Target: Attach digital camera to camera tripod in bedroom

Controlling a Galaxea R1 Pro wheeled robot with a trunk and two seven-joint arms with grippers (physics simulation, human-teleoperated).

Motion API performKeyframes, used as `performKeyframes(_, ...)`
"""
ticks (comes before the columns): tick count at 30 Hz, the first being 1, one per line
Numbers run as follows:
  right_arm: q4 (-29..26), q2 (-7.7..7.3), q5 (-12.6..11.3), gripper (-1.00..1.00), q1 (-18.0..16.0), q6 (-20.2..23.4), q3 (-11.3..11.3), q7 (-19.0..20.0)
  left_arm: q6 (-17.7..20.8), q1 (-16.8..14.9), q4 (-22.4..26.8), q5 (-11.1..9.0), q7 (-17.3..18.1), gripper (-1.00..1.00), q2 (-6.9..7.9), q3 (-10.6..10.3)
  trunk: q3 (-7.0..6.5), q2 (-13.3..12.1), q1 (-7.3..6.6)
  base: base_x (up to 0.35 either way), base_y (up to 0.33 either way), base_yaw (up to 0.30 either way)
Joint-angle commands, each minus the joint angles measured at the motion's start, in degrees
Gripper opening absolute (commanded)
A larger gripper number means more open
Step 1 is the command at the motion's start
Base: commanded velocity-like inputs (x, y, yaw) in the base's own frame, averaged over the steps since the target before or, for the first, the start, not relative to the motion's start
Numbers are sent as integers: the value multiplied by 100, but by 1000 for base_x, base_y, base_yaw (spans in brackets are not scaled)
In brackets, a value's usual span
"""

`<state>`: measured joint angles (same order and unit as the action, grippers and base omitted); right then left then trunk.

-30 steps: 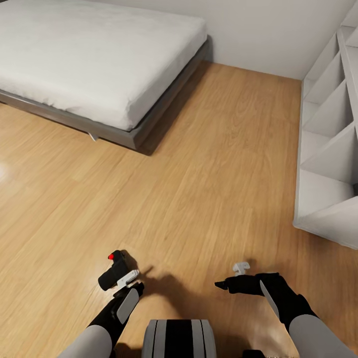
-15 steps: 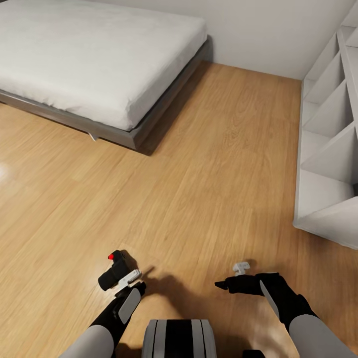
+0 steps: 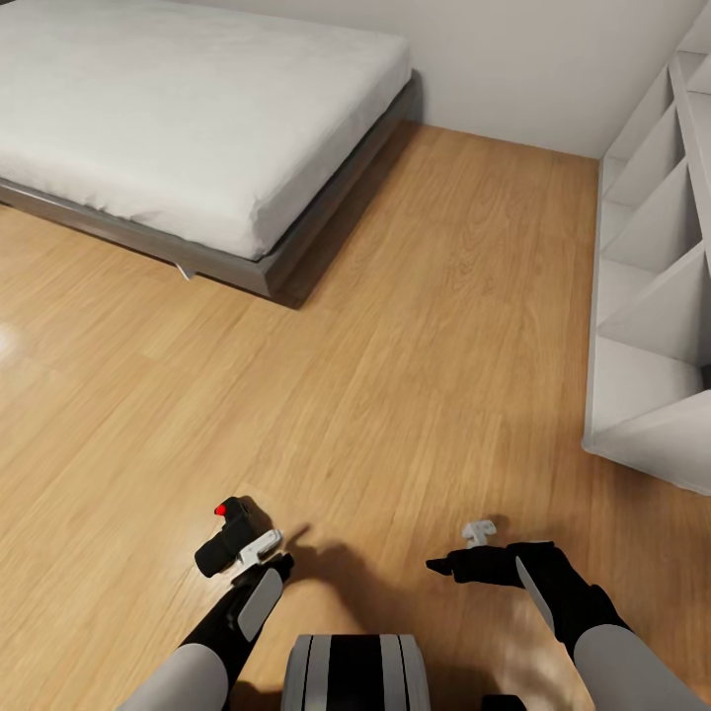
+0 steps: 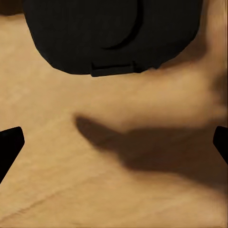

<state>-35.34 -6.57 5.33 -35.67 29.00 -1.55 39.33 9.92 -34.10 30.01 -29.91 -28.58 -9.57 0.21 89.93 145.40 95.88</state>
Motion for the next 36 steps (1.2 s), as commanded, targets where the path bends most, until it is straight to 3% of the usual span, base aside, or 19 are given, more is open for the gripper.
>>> performKeyframes(1,-9,1,56,100,-1,18,-16,42,20,2,15,-17,-29,100,-1,-27,4,1,-1,0,0,0)
performKeyframes(11,-16,-2,56,100,-1,12,-20,47,-410,2,5,-14,-27,100,13,-165,4,1,-1,0,0,0)
performKeyframes(36,-8,-2,56,100,-1,12,-14,47,-1044,4,-51,151,-24,100,49,-187,4,1,-1,0,0,0)
